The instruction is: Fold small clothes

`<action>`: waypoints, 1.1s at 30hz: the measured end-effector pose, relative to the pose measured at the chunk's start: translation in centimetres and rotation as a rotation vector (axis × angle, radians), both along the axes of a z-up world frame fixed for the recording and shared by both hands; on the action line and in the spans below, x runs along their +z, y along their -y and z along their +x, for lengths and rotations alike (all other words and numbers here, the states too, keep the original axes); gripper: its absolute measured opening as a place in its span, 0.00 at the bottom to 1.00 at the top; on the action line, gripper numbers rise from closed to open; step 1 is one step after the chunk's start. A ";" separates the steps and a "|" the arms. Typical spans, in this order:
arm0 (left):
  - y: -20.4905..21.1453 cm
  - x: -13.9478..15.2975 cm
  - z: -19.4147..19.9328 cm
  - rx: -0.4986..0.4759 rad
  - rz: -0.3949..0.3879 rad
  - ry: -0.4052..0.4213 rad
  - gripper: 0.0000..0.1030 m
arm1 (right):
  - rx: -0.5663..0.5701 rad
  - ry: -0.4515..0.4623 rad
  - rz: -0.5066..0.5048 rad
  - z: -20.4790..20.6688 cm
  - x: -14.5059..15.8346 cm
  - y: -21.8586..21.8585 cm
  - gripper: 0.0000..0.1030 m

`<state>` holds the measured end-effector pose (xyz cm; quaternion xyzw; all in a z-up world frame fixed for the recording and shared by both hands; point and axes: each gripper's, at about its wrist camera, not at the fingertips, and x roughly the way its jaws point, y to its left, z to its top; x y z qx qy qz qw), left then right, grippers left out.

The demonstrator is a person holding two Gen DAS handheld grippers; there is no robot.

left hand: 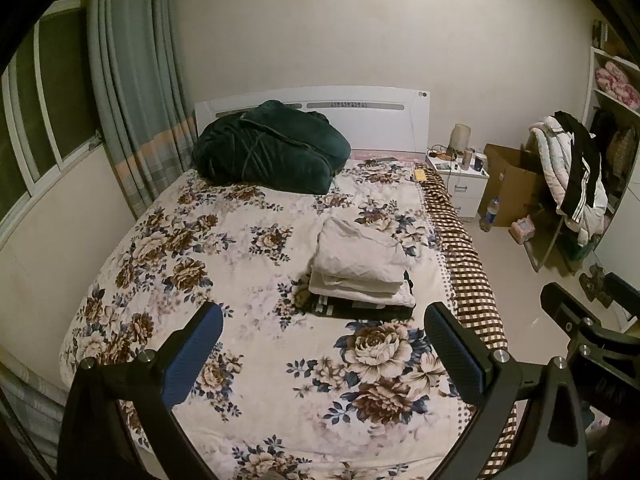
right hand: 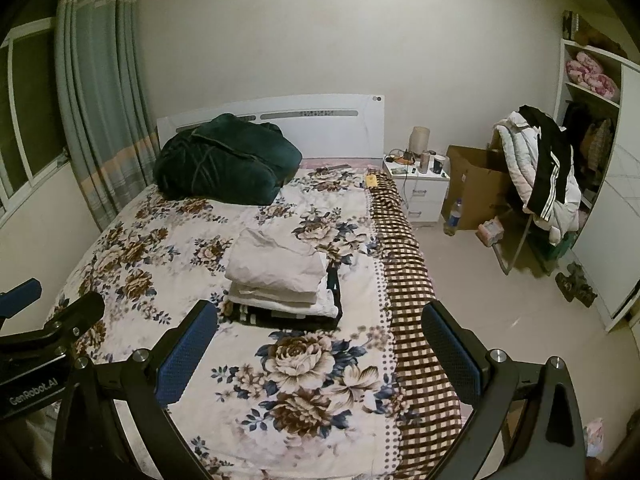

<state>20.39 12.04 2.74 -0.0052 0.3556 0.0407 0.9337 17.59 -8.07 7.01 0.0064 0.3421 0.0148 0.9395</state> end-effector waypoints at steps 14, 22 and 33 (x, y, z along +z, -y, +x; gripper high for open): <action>-0.1 -0.1 -0.3 0.005 0.001 0.006 1.00 | 0.014 -0.013 -0.002 -0.2 -0.8 -0.3 1.00; 0.0 0.0 -0.3 0.007 0.002 0.012 1.00 | 0.025 -0.002 -0.011 0.5 -0.5 -0.2 1.00; 0.0 0.3 0.0 0.010 -0.005 0.013 1.00 | 0.030 0.010 -0.022 1.0 0.0 -0.1 1.00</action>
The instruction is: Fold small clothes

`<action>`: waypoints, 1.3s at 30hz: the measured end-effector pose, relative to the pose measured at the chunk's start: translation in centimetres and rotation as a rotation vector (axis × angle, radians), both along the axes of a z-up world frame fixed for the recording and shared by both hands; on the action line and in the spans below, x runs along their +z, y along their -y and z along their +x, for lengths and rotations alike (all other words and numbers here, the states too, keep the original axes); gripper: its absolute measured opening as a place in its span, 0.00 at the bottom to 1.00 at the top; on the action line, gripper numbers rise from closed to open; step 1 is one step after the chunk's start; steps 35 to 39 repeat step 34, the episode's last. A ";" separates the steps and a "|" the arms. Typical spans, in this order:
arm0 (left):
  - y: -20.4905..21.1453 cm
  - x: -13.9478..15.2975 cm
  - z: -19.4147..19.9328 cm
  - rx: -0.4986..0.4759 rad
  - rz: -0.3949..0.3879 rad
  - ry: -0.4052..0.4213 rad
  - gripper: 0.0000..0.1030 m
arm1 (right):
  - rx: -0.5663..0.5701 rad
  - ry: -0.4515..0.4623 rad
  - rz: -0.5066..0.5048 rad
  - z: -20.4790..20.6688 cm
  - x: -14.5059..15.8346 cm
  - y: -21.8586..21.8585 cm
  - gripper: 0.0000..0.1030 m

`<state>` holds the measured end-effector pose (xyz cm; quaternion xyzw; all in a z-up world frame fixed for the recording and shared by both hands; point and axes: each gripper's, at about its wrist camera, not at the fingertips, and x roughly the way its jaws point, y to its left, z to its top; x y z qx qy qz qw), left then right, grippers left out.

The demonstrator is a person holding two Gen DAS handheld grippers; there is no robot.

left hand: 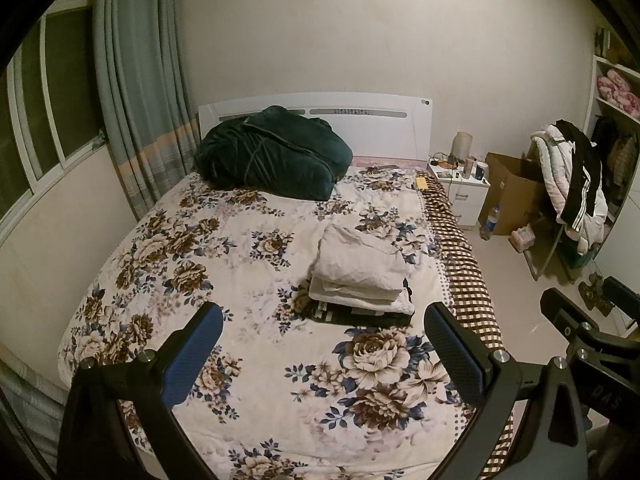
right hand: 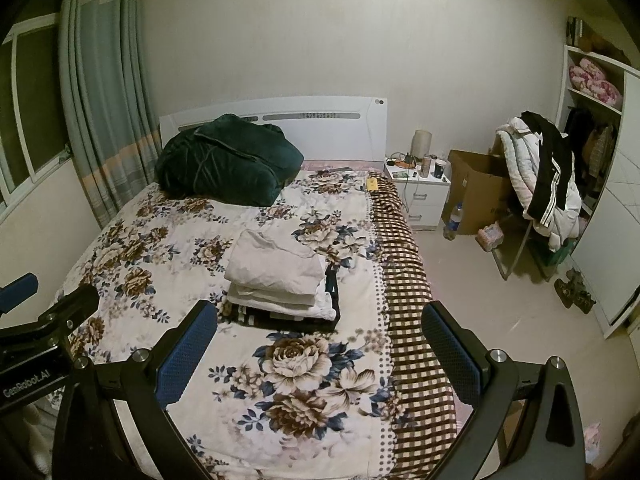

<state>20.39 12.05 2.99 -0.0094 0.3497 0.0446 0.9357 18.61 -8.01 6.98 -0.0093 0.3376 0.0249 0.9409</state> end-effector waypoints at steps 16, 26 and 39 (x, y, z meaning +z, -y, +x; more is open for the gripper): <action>0.6 0.8 0.1 0.023 -0.006 -0.003 1.00 | 0.005 0.001 -0.007 0.0 -0.1 0.0 1.00; 0.3 0.8 -0.1 0.033 -0.006 -0.001 1.00 | 0.006 0.002 -0.006 -0.5 -0.4 -0.1 1.00; 0.2 0.8 -0.3 0.042 -0.003 0.008 1.00 | 0.001 0.001 -0.004 -0.7 -0.4 -0.1 1.00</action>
